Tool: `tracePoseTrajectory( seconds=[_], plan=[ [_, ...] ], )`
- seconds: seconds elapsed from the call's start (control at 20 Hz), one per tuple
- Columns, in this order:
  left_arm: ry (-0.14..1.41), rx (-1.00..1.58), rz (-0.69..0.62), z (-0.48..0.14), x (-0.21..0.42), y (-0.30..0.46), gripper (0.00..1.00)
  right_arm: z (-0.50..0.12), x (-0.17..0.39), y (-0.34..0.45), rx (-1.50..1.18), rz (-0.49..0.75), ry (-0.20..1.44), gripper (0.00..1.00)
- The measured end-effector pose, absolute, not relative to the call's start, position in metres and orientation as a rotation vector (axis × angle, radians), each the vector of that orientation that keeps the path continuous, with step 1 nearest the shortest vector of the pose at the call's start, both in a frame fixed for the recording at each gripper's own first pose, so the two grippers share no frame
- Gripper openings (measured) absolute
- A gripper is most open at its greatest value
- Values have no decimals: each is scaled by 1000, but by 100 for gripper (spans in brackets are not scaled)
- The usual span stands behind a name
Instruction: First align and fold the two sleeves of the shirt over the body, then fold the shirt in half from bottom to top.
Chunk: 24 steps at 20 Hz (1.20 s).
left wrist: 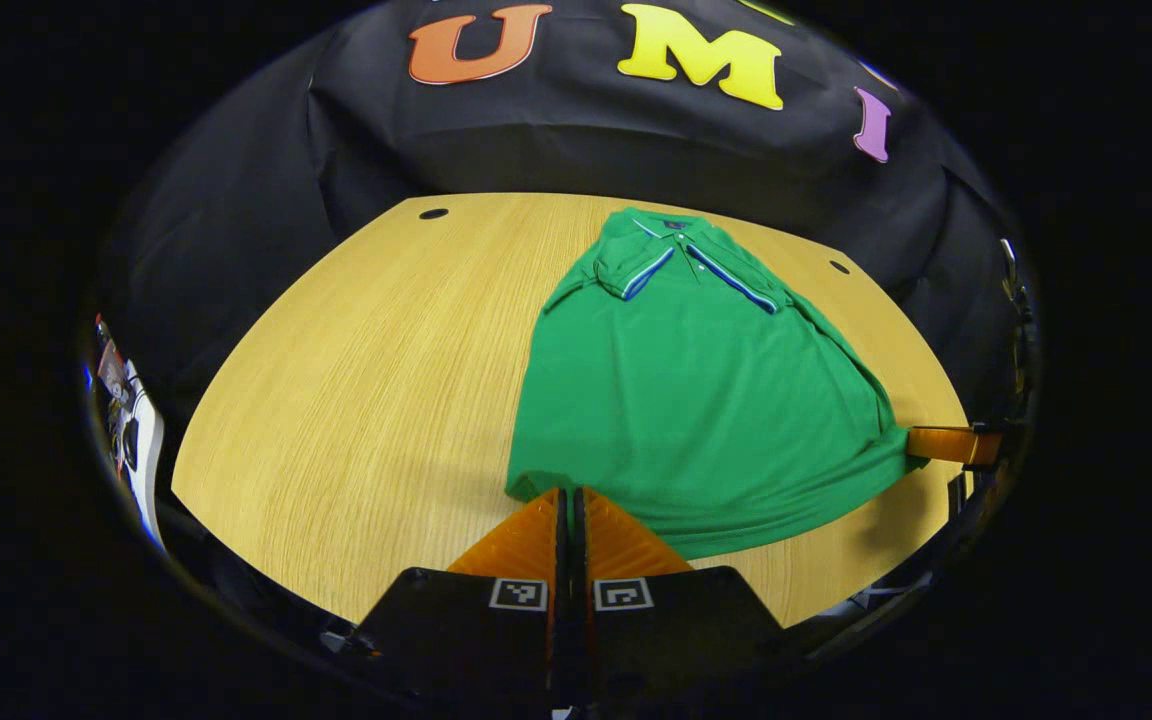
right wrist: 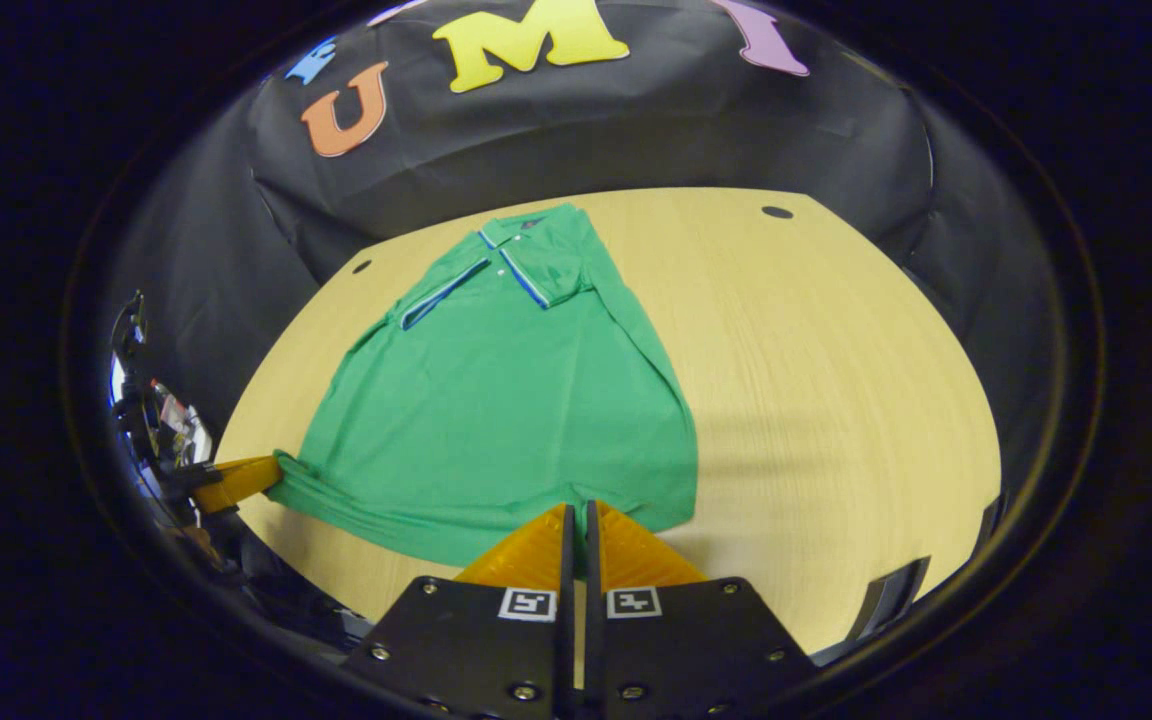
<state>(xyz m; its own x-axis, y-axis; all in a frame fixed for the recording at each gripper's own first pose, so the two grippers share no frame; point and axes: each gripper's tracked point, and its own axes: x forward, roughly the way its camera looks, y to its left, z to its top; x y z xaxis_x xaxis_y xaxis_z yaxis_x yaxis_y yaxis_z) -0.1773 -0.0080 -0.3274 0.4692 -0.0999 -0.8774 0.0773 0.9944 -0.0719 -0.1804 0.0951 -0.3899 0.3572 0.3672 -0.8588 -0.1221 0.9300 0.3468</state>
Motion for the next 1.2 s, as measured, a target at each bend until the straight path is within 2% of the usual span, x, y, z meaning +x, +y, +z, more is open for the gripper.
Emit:
tracePoseTrajectory(
  seconds=[0.05, 0.1, 0.35, 0.4, 0.45, 0.5, 0.7, 0.8, 1.2],
  plan=[
    [1073, -25, -105, -328, -169, -9, 3, -390, -171, 96, 242, 322, 1160, 0],
    [1068, -25, -103, -328, -161, -9, 3, -390, -163, 97, 241, 325, 1154, 4],
    [1043, -12, -113, -329, -122, -15, 3, -392, -118, 99, 241, 333, 1124, 4],
    [1037, -10, -116, -329, -114, -17, 3, -391, -107, 99, 243, 333, 1112, 0],
    [1030, -8, -120, -328, -105, -19, 3, -389, -96, 100, 244, 334, 1099, 4],
    [1022, -2, -123, -328, -95, -21, 3, -388, -85, 101, 245, 335, 1088, 0],
    [999, 1, -134, -331, -55, -30, 3, -388, -47, 103, 254, 333, 1056, 0],
    [993, -9, -133, -332, -37, -35, 3, -391, -33, 101, 258, 327, 1047, 4],
    [965, -40, -134, -337, 35, -46, 3, -396, 37, 109, 312, 308, 997, 4]
  ],
)
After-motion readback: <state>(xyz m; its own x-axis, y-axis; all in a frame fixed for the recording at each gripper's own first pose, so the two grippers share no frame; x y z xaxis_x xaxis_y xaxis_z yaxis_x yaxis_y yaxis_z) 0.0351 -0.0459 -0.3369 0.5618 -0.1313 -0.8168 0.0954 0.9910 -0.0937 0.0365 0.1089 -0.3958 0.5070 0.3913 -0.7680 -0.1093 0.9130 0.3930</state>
